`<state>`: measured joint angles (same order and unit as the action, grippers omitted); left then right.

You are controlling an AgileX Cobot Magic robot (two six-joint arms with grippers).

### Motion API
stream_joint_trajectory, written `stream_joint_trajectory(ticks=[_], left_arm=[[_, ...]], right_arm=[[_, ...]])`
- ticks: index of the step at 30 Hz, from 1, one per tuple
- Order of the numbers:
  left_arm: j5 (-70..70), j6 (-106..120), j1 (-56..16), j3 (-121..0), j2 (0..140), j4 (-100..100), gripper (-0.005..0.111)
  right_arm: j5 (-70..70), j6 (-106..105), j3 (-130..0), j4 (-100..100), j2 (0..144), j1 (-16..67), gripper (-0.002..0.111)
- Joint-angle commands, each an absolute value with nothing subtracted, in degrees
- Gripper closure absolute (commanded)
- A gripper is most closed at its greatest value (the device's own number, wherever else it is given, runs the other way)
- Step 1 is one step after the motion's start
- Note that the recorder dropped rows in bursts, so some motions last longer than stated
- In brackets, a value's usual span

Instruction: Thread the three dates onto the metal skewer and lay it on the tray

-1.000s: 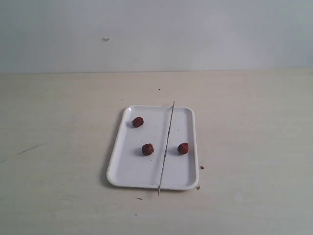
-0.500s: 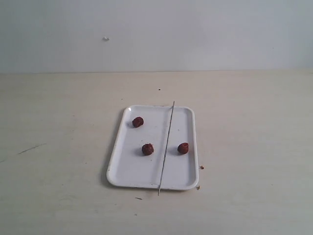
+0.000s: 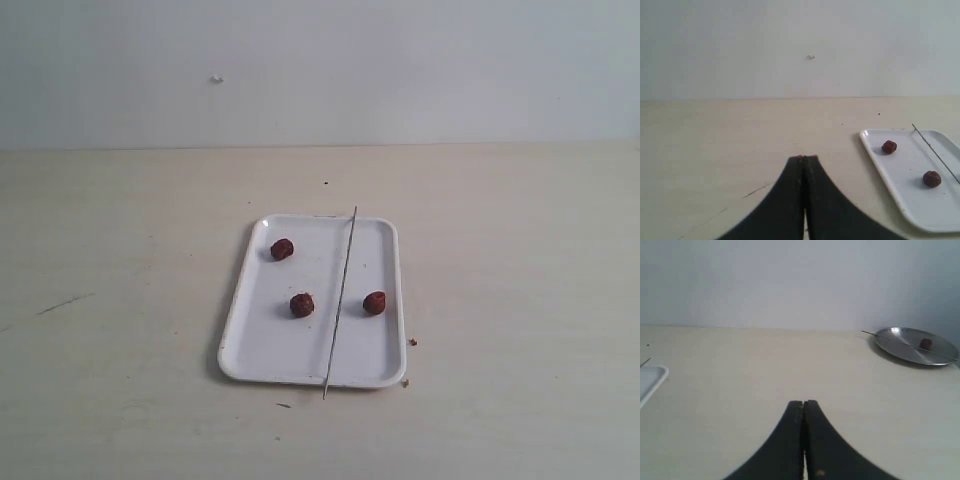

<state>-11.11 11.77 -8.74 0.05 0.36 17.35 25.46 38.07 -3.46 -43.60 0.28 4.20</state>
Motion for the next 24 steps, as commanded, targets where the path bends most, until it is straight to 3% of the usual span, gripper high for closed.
stream_joint_trajectory(ticks=[1,24], left_arm=[[-11.3,11.7,-8.6,0.0,0.0,17.3,0.107],[-11.3,11.7,-8.6,0.0,0.0,17.3,0.107]], right_arm=[[27.3,35.4,-3.3,-48.3,0.0,4.0,0.108],[29.2,28.4,-3.3,-58.6,0.0,4.0,0.108]])
